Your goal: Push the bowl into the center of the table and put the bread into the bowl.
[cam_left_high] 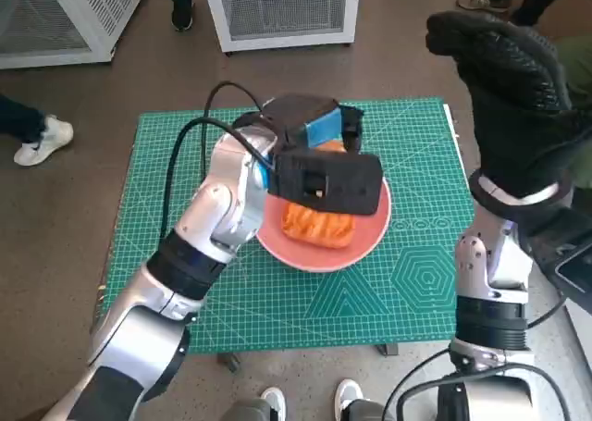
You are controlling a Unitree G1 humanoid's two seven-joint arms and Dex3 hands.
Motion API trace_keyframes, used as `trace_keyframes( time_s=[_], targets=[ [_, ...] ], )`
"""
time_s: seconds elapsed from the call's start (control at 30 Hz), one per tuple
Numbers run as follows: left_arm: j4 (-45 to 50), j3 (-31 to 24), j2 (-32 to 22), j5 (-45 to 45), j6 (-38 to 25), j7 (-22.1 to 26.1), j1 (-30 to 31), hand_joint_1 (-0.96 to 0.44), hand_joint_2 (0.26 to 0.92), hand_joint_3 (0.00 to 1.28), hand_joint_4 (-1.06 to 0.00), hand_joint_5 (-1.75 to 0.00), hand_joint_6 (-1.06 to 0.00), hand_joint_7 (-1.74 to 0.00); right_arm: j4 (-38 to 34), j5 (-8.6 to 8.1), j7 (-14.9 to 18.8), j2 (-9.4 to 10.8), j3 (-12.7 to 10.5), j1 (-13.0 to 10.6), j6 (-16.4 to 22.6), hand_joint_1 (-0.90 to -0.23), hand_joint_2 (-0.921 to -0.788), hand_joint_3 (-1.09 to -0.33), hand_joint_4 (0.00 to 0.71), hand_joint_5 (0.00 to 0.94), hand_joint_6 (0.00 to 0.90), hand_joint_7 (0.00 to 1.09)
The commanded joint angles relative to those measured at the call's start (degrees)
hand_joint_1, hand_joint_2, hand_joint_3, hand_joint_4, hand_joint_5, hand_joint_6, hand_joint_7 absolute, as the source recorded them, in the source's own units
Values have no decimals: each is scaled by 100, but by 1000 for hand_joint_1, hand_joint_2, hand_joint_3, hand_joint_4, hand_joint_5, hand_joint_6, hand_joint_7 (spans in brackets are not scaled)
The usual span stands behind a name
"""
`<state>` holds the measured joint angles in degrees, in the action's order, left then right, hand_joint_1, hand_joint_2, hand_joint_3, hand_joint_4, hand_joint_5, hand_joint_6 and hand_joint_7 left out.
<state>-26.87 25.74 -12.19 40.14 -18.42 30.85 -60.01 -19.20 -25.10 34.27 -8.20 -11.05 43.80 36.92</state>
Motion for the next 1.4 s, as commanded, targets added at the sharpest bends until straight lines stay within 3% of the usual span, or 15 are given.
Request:
trace_keyframes(
  time_s=[0.03, 0.07, 0.2, 0.5, 0.9, 1.17, 1.4],
  targets=[
    [11, -7, 9, -101, -238, 251, -179, -289, 849, 54, -202, -304, -126, -443, 31, -26, 1, -14, 9, -134, -72, -700, -921, -668, 308, 1, 326, 199],
    [7, 8, 5, -102, -269, 272, -183, -338, 851, 44, -138, -197, -104, -407, 32, -20, -6, -10, 9, -133, -71, -701, -921, -668, 308, 1, 326, 199],
    [44, 73, -18, -46, -325, 273, -158, -434, 855, 28, -52, -47, -69, -347, 55, -8, -31, 3, 12, -142, -75, -707, -921, -666, 308, 1, 326, 199],
    [27, 17, -140, -136, -147, 194, -112, -508, 869, 22, -8, -2, -17, -301, 33, 25, -48, 16, 27, -115, -69, -708, -921, -664, 306, 0, 326, 199],
    [451, -535, -397, -776, 203, 45, 109, -615, 919, 65, 1, 1, -1, -267, -5, 46, -71, 22, 37, -60, -95, -689, -921, -667, 303, 0, 324, 199],
    [783, -1509, -589, -1908, 1224, -333, 598, -729, 921, 223, 1, 1, -13, -269, -76, 78, -89, 19, 35, 14, -74, -688, -921, -668, 304, 0, 324, 201],
    [674, -2400, -300, -2849, 2573, -1408, 1150, -805, 921, 462, -21, -9, -41, -285, -181, 97, -109, -8, 6, 122, -69, -691, -921, -671, 304, 0, 324, 203]
  ],
)
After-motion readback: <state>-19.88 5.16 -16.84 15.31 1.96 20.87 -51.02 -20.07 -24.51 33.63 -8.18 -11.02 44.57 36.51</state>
